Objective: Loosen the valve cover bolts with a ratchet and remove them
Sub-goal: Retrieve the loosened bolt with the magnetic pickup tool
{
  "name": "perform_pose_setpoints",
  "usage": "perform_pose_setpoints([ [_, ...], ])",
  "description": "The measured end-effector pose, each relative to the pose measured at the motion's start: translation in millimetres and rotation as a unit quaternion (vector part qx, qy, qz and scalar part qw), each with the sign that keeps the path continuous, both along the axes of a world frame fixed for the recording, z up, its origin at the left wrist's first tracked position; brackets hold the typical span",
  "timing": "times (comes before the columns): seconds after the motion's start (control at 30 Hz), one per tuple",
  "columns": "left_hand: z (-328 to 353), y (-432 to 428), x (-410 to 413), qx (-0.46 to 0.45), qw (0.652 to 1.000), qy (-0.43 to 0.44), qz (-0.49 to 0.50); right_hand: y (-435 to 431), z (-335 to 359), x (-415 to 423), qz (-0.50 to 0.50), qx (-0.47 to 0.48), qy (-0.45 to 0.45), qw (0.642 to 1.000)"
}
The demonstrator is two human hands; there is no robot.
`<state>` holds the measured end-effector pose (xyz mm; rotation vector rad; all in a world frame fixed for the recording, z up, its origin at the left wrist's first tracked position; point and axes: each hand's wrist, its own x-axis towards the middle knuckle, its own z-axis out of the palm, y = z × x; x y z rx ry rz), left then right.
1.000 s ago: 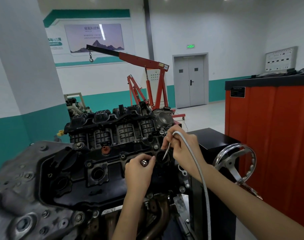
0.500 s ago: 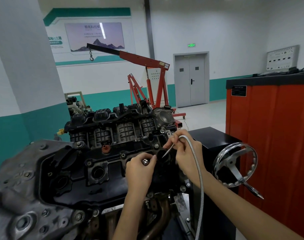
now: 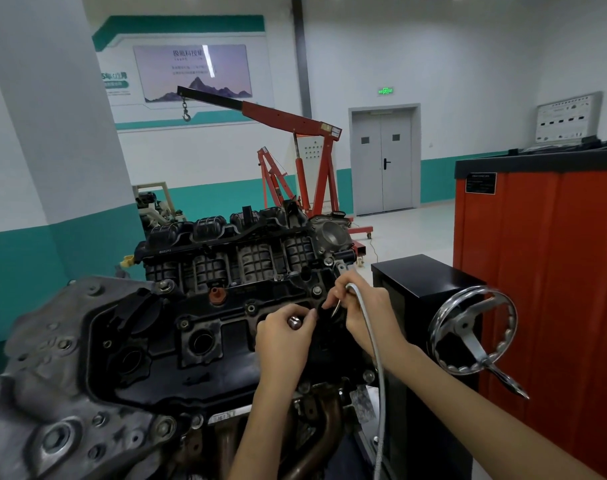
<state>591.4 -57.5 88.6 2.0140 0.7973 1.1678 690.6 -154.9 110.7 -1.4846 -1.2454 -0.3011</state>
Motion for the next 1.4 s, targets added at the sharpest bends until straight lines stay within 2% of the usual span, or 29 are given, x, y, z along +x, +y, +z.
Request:
perform_pose_setpoints([
  [0.17,3,-1,1,-0.011,1.000,-0.003,0.003,-2,-3,-8,0.018,-0.093,-0.052,0.994],
  [0.4,4,-1,-7,-0.025,0.998,-0.041,-0.033,-17,19,-9,-0.026,-0.012,0.024,0.999],
  [0.57,2,-1,-10,-0.032,0.998,-0.045,-0.044,-29,39,-16,-0.014,0.034,0.002,0.999],
  [0.7,1,-2,-12,-0.032,0.997,-0.051,-0.049,-38,42,-19,-0.001,0.055,-0.050,0.997],
  [0.83,0,-5,-12,0.003,0.999,0.001,-0.053,-42,42,-18,0.000,0.074,-0.060,0.995],
  [1.13,6,-7,4,0.091,0.989,0.119,0.015,-54,63,-25,0.018,0.084,-0.049,0.995],
  [1.4,10,-15,25,0.114,0.990,0.071,0.042,-66,78,-34,-0.004,0.110,-0.078,0.991],
])
